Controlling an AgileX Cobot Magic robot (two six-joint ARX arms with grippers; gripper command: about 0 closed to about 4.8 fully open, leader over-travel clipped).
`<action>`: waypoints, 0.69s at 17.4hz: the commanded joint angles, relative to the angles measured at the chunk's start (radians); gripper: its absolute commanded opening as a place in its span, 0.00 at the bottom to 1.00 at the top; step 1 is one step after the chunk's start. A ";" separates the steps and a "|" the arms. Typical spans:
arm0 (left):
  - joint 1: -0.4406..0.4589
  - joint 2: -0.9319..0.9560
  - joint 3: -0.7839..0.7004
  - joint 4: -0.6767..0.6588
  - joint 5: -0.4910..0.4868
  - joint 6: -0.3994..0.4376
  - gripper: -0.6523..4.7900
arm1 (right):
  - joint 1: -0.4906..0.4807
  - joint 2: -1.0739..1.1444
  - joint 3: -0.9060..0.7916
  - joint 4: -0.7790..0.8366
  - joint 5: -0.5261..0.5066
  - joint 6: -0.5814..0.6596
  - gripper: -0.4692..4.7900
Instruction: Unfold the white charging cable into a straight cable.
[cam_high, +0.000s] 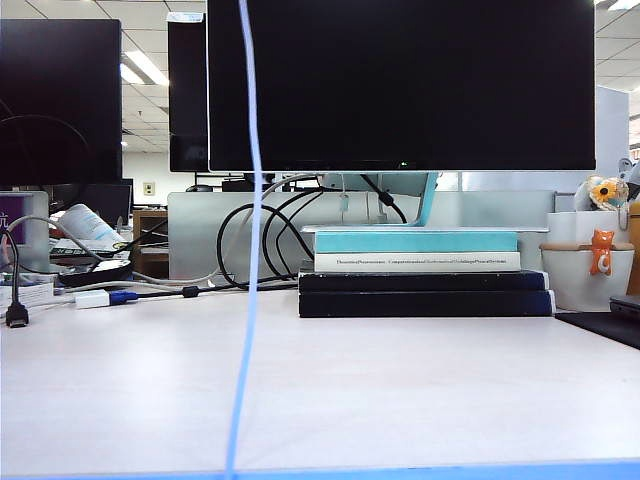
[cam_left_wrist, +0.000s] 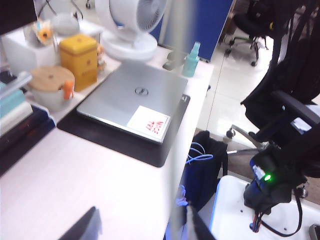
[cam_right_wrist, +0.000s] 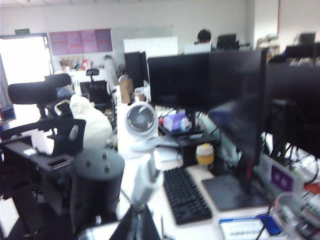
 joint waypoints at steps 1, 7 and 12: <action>-0.001 0.019 -0.004 -0.008 -0.003 0.023 0.55 | -0.059 -0.007 0.045 0.022 -0.003 0.024 0.08; -0.001 0.019 -0.005 -0.037 -0.005 0.035 0.55 | -0.232 -0.041 0.068 0.015 -0.006 0.024 0.08; -0.001 0.019 -0.005 -0.095 -0.002 0.034 0.55 | -0.447 -0.050 0.068 -0.055 0.032 -0.030 0.08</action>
